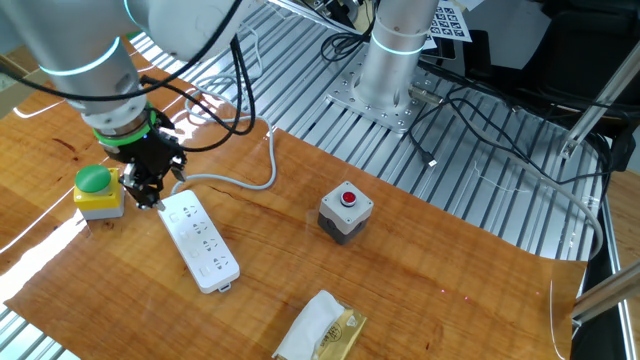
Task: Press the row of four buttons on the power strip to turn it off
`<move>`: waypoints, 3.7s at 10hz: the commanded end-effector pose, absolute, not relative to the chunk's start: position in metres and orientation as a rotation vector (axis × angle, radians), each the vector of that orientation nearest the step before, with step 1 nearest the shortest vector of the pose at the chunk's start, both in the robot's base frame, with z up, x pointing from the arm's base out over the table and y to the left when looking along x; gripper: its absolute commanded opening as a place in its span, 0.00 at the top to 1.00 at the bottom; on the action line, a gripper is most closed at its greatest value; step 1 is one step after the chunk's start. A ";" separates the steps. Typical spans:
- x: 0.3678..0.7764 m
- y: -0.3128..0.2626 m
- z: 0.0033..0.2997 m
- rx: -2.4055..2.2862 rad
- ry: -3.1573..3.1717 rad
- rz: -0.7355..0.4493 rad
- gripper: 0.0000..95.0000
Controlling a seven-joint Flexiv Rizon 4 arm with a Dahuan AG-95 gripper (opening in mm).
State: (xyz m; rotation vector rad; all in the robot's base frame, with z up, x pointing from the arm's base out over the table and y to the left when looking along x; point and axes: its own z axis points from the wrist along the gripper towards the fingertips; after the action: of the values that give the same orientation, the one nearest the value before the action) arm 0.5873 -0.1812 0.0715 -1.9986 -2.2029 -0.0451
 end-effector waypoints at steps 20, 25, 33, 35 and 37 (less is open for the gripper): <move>0.621 -0.156 0.029 -2.063 -2.238 0.044 0.00; 0.620 -0.159 0.030 -2.041 -2.258 0.038 0.00; 0.620 -0.159 0.030 -2.070 -2.228 0.021 0.20; 0.620 -0.159 0.030 -2.097 -2.209 0.019 0.20; 0.620 -0.159 0.030 -2.113 -2.199 0.023 0.20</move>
State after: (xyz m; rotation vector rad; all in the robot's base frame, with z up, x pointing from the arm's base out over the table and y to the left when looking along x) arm 0.6211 -0.1585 0.0294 -2.1162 -2.1947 0.0251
